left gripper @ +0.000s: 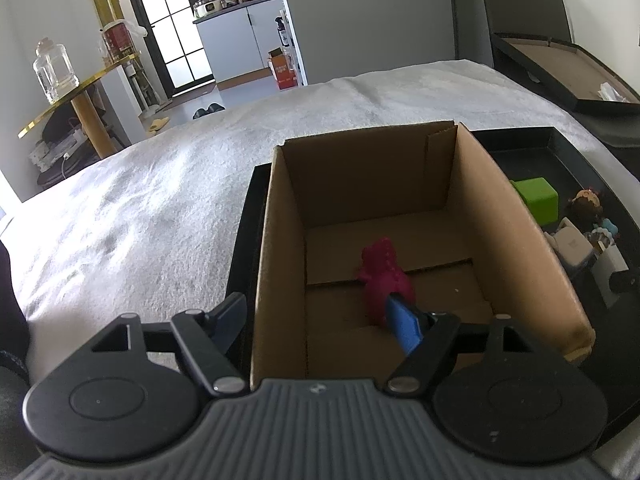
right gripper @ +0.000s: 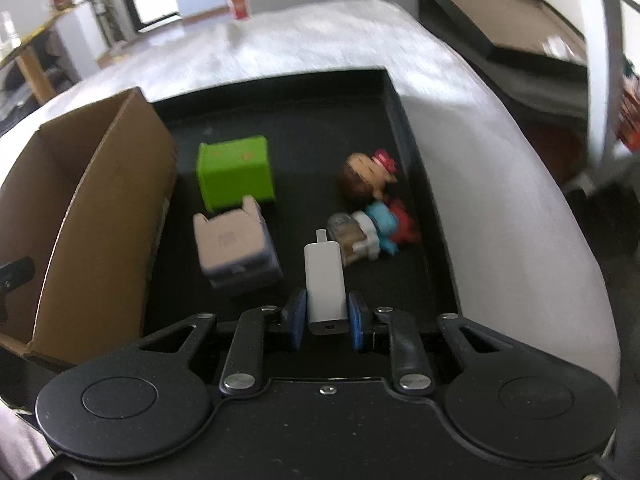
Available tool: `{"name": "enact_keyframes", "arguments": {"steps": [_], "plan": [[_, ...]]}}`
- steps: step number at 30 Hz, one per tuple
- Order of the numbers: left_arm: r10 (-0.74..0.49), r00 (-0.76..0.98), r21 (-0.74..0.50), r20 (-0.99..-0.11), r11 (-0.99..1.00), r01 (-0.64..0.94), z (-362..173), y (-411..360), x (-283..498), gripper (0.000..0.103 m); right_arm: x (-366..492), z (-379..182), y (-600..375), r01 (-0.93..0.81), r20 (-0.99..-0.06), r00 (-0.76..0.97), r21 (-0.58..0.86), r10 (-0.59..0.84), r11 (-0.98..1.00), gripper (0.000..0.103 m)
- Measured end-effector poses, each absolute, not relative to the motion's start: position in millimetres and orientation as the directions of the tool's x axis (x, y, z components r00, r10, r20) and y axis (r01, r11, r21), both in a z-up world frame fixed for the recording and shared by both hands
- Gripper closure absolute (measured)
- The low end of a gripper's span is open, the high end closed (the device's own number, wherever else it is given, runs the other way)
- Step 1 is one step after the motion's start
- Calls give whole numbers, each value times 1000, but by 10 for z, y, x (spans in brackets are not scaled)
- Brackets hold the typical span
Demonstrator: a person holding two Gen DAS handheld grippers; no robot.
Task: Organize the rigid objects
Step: 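Lift the white charger with the right gripper and release it into the box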
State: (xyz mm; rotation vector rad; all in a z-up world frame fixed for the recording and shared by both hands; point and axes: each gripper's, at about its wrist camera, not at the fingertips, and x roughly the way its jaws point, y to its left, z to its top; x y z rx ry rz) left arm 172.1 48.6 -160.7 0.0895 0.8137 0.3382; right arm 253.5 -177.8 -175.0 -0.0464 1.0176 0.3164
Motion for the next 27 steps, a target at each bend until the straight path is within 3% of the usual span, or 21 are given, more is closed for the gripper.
{"name": "enact_keyframes", "arguments": {"steps": [4,6,9,11,12,13,27], "plan": [[325,636,209,-700,945,-253,-1620,466,1736,27,2546,-1736,-1772,-284,-835,491,114,247,952,73],[322,636,207,-701,946,-250,-1622,464,1743,27,2563,-1761,-1746,-282,-832,503,99,235,954,60],[317,638,204,-702,948,-246,-1629,459,1746,27,2593,-1828,-1690,-288,-835,511,55,202,956,54],[315,637,204,-703,948,-244,-1637,463,1741,27,2603,-1853,-1669,-294,-841,502,53,201,954,57],[315,636,201,-704,948,-246,-1639,471,1739,27,2599,-1852,-1676,-299,-843,495,64,212,952,78],[314,636,198,-705,948,-249,-1637,477,1733,27,2596,-1842,-1679,-303,-845,490,67,216,951,82],[320,636,177,-702,944,-280,-1602,544,1701,27,2434,-1395,-1573,-353,-780,579,21,236,936,82]]}}
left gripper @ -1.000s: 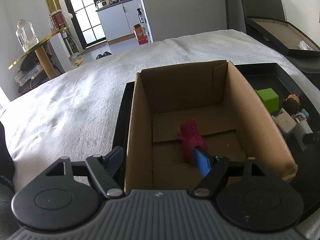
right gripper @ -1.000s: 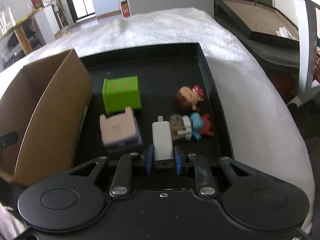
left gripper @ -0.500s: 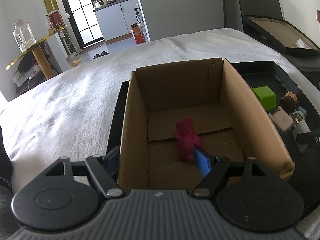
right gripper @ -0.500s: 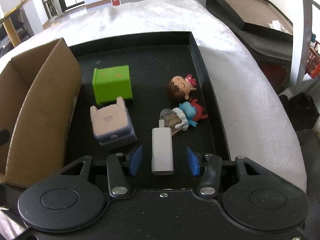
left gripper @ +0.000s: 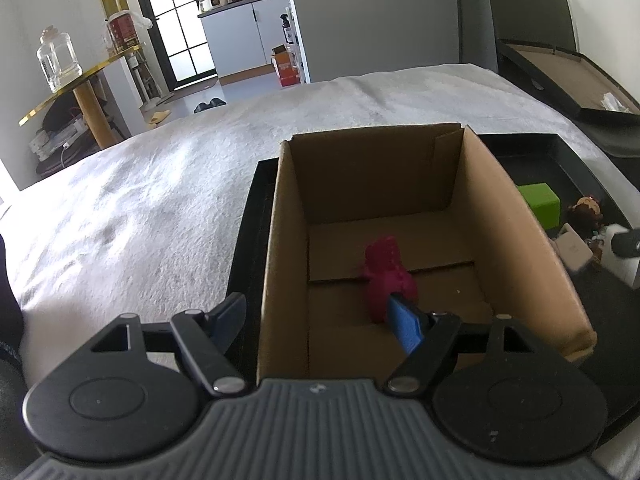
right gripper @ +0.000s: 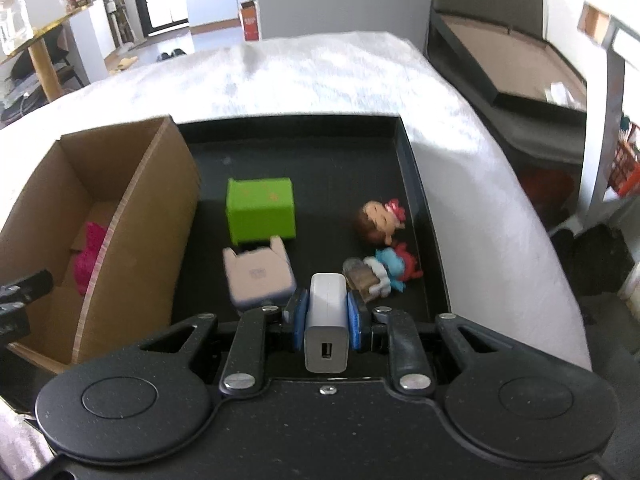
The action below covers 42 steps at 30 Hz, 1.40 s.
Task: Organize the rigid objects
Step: 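Lift the white charger with the right gripper and release it into the box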
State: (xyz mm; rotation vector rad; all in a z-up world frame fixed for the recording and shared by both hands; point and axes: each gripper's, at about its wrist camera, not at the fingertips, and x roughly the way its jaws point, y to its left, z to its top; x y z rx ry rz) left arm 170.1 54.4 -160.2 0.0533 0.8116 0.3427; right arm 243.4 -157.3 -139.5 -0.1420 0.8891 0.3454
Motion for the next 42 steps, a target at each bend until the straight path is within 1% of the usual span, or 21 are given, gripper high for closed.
{"name": "enact_keyframes", "arguments": {"steps": [13,20,23,25,27,28,30,31,33,35,36,39,42], "plan": [[303,625,149,-719,946,-287,-1631,593,1733,27,2332,-1110,-1346,-437,-721,623,-2,301,900,82],[293,640,118,-710,946,-302,-1601,650,1701,27,2274,-990,-1211,-493,-667,649,-4,365,870,82],[306,642,131,-703,943,-306,-1613,643,1684,28,2277,-950,-1140,-499,-658,655,-6,373,866,82],[302,642,120,-704,942,-312,-1618,658,1680,32,2275,-933,-1087,-505,-653,654,-3,381,863,82],[302,643,115,-704,942,-316,-1620,681,1674,43,2271,-918,-1023,-516,-649,654,-7,389,857,82],[304,640,115,-706,941,-319,-1623,698,1675,47,2264,-912,-993,-520,-648,653,-8,391,854,82],[301,634,105,-712,939,-327,-1624,745,1668,62,2256,-914,-933,-529,-649,648,-7,399,848,82],[300,633,101,-714,938,-331,-1624,764,1663,65,2254,-915,-902,-534,-649,646,-7,402,846,82],[303,631,101,-714,937,-335,-1625,799,1655,77,2248,-920,-827,-546,-648,643,-13,409,838,82],[303,630,100,-715,937,-336,-1624,824,1656,84,2234,-929,-769,-556,-648,641,-20,413,831,82],[303,631,99,-714,936,-337,-1621,836,1655,87,2232,-932,-741,-556,-645,645,-28,409,831,82],[317,633,125,-706,936,-329,-1625,829,1657,91,2239,-934,-685,-559,-645,650,-45,403,828,82],[294,633,89,-717,938,-334,-1626,875,1659,92,2259,-901,-674,-561,-630,658,-45,412,827,82]]}}
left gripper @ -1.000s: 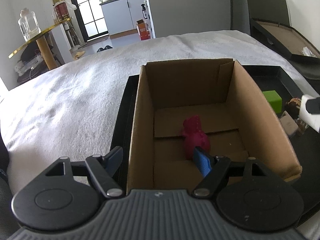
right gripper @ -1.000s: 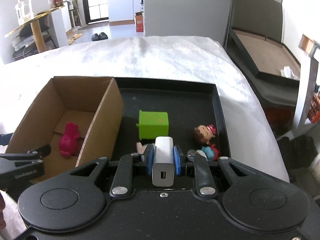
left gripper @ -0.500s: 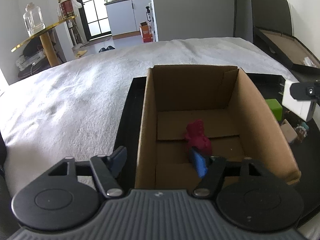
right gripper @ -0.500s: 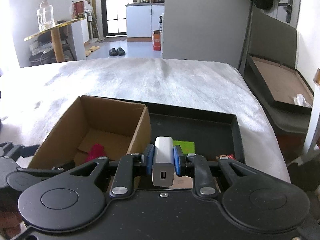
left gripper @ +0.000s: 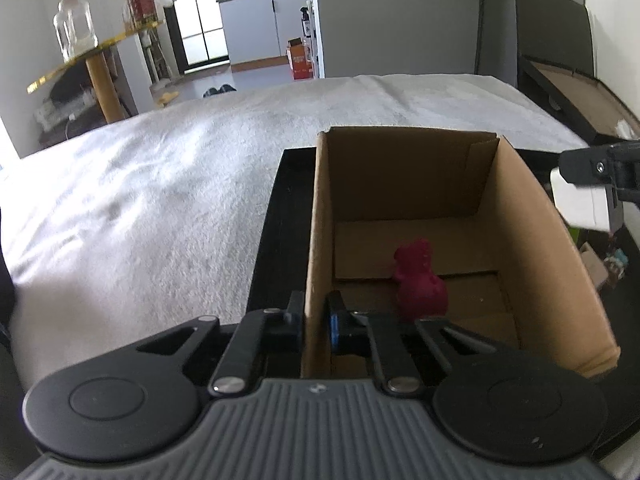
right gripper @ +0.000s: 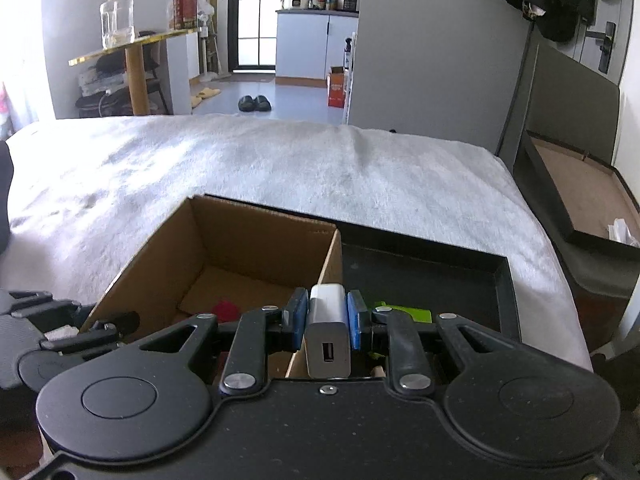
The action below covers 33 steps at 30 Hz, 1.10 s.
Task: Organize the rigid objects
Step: 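Lift the white charger with the right gripper and release it into the box, then withdraw the open right gripper from the box back over the tray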
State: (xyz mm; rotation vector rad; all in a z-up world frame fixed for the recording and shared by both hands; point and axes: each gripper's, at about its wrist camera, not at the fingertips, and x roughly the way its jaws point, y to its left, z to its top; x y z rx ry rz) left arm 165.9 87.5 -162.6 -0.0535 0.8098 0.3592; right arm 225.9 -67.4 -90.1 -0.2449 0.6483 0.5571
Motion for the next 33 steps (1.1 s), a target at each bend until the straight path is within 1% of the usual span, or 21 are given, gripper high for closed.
{"name": "enact_keyframes", "arguments": {"steps": [8,14,17,20,21,24,26,29,31,33], "plan": [[283,633,75,-721,940,-334,-1624,906,1661,92,2251,-759,-534,-578,-572,692,-74,440,812,82],[281,633,75,-721,941,-331,-1630,913,1658,92,2228,-688,-390,-611,-533,689,-63,490,789,82],[278,632,71,-723,941,-332,-1628,919,1665,92,2242,-721,-328,-631,-542,666,-43,512,775,82],[278,632,73,-724,941,-331,-1629,915,1669,92,2298,-806,-261,-617,-579,660,-55,479,785,81],[277,632,73,-724,941,-330,-1631,915,1670,92,2304,-828,-254,-606,-582,669,-66,464,792,79],[277,631,70,-725,941,-332,-1628,910,1666,92,2325,-859,-306,-589,-596,669,-62,443,806,78],[275,633,68,-724,941,-331,-1626,914,1667,93,2311,-867,-369,-580,-601,671,-60,435,812,74],[276,630,69,-726,941,-332,-1628,913,1671,93,2274,-877,-464,-566,-603,681,-72,416,821,69],[280,629,75,-725,940,-332,-1628,903,1671,92,2256,-883,-542,-557,-604,684,-69,409,828,60],[288,628,87,-723,940,-330,-1617,884,1671,91,2241,-885,-623,-545,-605,689,-69,399,836,57]]}}
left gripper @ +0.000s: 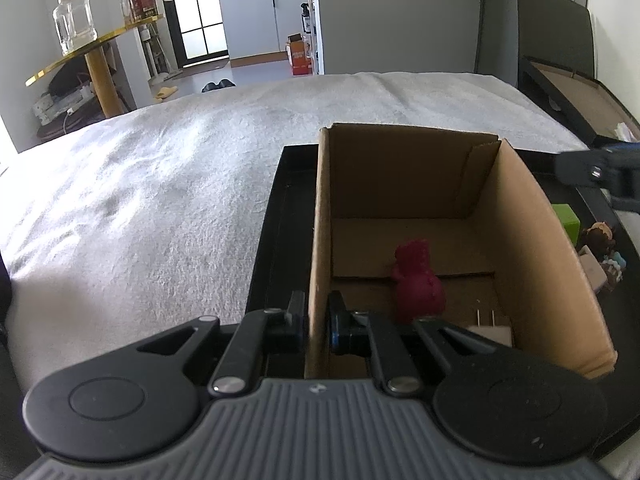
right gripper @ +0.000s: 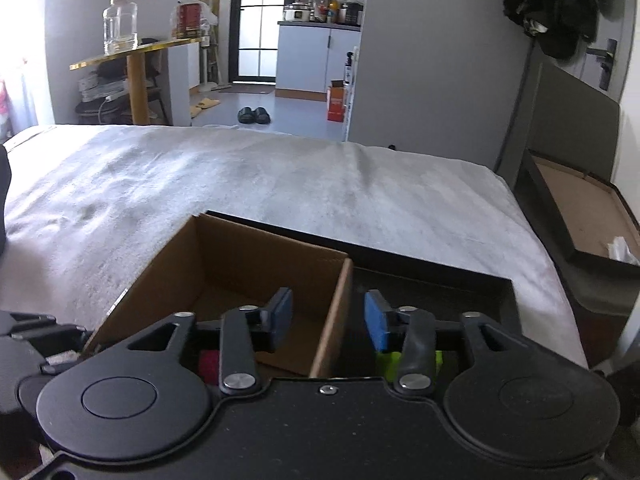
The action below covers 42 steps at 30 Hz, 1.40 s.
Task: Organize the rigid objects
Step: 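Withdraw the open right gripper from the box back over the tray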
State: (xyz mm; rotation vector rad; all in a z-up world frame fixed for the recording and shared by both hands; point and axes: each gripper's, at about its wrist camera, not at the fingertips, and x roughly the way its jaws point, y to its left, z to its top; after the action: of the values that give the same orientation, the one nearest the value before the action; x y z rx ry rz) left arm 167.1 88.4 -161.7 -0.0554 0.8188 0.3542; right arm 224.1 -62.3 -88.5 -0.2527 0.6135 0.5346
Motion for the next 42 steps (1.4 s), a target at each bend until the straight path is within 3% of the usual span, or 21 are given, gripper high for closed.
{"name": "enact_keyframes", "arguments": {"steps": [4,10,15,18,25,30,42], "plan": [[307,631,114,-712,938,-328,-1579,858,1660,88,2233,-883,-801,-517,-608,698,-62,379,854,44],[309,636,114,-707,938,-329,-1526,847,1636,85,2249,-891,-1046,-485,-619,702,-54,352,873,36],[306,639,108,-706,938,-330,-1458,824,1618,53,2278,-930,-1199,-462,-635,696,-37,336,886,28],[308,654,101,-691,937,-335,-1389,799,1597,46,2285,-961,-1270,-458,-640,694,-40,329,888,24],[308,648,101,-697,936,-336,-1340,777,1630,46,2339,-1039,-1390,-454,-658,677,-22,329,891,19],[311,650,103,-693,935,-338,-1310,748,1642,29,2369,-1095,-1468,-454,-660,675,-21,328,891,12],[328,631,157,-703,937,-312,-1358,587,1730,20,2501,-1320,-1703,-444,-692,638,30,339,896,7]]}}
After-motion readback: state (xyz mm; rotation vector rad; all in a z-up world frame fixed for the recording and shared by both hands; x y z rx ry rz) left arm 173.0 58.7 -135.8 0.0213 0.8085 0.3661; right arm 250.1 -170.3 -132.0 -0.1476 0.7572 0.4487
